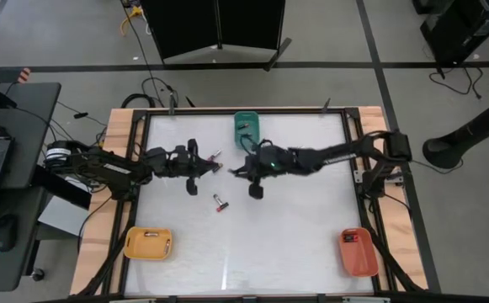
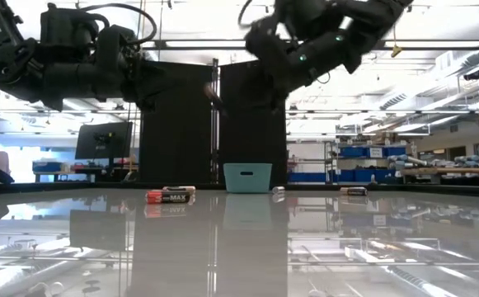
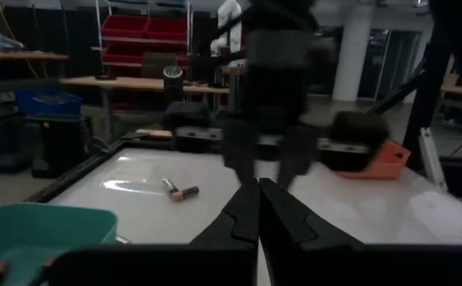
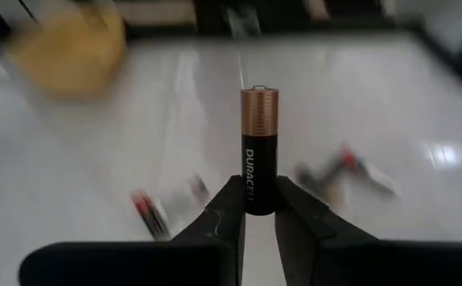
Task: Sort batteries
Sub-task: Put the brown battery into the green bin
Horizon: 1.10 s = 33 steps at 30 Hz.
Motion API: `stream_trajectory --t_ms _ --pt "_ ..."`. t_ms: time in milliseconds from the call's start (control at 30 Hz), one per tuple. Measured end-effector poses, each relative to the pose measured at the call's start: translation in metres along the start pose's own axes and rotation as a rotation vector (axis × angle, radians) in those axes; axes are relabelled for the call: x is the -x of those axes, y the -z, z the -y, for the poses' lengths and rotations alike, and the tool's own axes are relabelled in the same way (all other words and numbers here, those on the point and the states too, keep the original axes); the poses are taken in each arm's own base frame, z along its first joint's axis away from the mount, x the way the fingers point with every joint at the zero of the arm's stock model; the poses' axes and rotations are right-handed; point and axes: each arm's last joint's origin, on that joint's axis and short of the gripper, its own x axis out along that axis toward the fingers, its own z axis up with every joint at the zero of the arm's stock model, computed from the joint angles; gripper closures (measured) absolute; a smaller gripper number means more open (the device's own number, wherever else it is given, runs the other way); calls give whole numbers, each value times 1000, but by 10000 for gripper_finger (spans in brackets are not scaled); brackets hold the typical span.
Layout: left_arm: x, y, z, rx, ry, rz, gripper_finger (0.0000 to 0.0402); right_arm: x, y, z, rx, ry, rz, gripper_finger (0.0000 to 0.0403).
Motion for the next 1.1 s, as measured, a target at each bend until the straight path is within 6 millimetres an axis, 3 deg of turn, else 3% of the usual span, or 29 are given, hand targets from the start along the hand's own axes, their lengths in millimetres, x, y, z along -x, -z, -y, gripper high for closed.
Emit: stream_trajectory --t_ms 100,200,433,567,733,933,1100 --pt "-4 -5 0 6 10 18 384 2 0 -11 -1 -9 162 347" --pt "-9 -10 3 9 31 33 366 4 2 -13 2 68 213 347" --pt "-23 -24 5 -6 18 67 297 5 5 23 -37 216 187 347" --pt "-26 -27 5 -9 -6 73 262 8 -1 64 -59 301 97 347" --pt "-27 -27 4 -6 -12 70 250 9 -6 123 -61 392 -171 347" --pt "-27 -26 4 -2 -29 55 249 -9 -4 178 -71 329 -423 347" --pt "-27 -24 4 6 -32 39 249 -30 -4 207 -65 274 -610 347"
